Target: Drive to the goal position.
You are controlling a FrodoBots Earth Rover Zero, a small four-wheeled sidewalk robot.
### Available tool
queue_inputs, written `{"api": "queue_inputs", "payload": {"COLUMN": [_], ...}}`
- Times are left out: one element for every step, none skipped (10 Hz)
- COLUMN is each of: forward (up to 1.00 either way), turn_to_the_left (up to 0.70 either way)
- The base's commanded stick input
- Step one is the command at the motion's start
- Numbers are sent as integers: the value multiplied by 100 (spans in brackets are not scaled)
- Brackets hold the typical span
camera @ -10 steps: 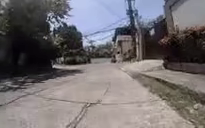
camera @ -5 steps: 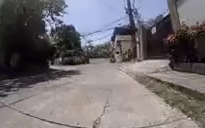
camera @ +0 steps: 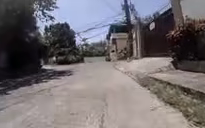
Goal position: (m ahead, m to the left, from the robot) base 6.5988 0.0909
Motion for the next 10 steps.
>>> {"api": "queue_inputs", "payload": {"forward": [100, 100, 100, 100, 100, 100, 100, 100, 100, 100], "turn_to_the_left": [6, 6, 6, 6, 6, -8, -34, -34, -34, -34]}}
